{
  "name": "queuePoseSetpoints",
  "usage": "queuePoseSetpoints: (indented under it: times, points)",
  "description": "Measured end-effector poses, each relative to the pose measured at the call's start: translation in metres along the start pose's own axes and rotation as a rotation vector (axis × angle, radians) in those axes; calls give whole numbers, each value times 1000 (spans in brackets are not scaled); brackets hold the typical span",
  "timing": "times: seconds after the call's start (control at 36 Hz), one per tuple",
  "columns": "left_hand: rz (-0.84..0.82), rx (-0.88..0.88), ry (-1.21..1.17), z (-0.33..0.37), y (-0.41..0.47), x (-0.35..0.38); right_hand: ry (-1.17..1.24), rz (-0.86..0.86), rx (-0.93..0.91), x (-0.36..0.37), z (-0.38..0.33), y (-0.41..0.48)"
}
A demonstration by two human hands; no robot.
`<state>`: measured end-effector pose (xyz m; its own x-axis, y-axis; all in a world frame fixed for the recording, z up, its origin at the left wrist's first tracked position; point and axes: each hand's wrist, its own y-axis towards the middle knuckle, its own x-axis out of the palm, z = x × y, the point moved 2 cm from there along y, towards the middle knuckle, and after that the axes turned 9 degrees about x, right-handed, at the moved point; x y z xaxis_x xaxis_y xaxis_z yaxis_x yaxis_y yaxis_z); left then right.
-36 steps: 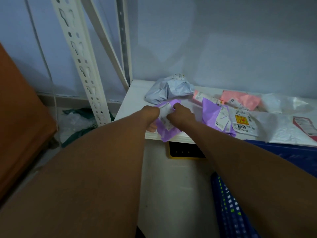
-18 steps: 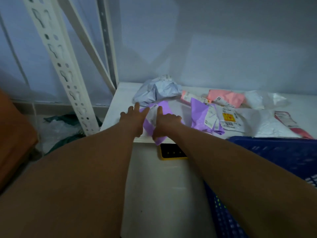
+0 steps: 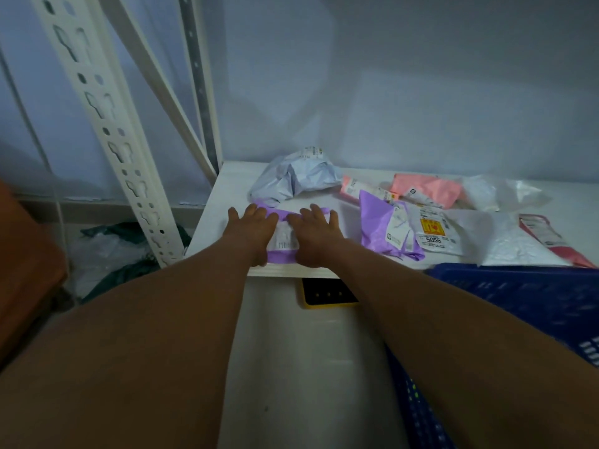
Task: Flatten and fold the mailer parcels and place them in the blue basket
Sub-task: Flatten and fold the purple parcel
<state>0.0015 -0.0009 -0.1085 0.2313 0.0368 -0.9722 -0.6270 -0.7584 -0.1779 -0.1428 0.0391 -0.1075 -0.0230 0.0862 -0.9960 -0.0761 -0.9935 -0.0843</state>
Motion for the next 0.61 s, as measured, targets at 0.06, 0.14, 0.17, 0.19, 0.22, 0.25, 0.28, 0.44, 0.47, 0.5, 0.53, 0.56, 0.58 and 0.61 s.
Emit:
queuePoseSetpoints:
  times: [0.06, 0.14, 0.17, 0.19, 0.22, 0.25, 0.28, 0.44, 0.47, 0.5, 0.53, 0.56, 0.58, 0.61]
  points:
    - [-3, -10, -16, -2, 2, 3, 71, 5, 56, 0, -1, 1]
    - [13, -26, -37, -3, 2, 4, 139, 7, 97, -1, -3, 3]
    - [25, -29, -42, -3, 2, 4, 149, 7, 101, -2, -3, 3]
    - [43, -34, -49, -4, 2, 3, 157, 10, 106, -1, -2, 3]
    - [62, -41, -58, -4, 2, 3, 165, 15, 111, -1, -1, 4]
    - [77, -49, -70, -4, 3, 2, 172, 19, 117, -1, 0, 5]
    - [83, -63, -89, -5, 3, 1, 175, 25, 122, -2, 1, 6]
    - [74, -163, -258, 2, 8, -13, 236, 99, 157, -3, 2, 11]
    - [76, -164, -272, 2, 8, -13, 257, 102, 157, -3, 2, 12]
    - [75, -163, -292, 3, 9, -13, 274, 114, 153, -3, 3, 13]
    - [72, -162, -317, 2, 9, -13, 297, 144, 147, -4, 4, 13]
    - [72, -162, -350, 1, 11, -12, 333, 196, 143, -5, 5, 13]
    - [76, -166, -393, 0, 12, -12, 385, 256, 141, -7, 7, 13]
    - [81, -176, -443, 0, 14, -11, 440, 306, 140, -9, 7, 12]
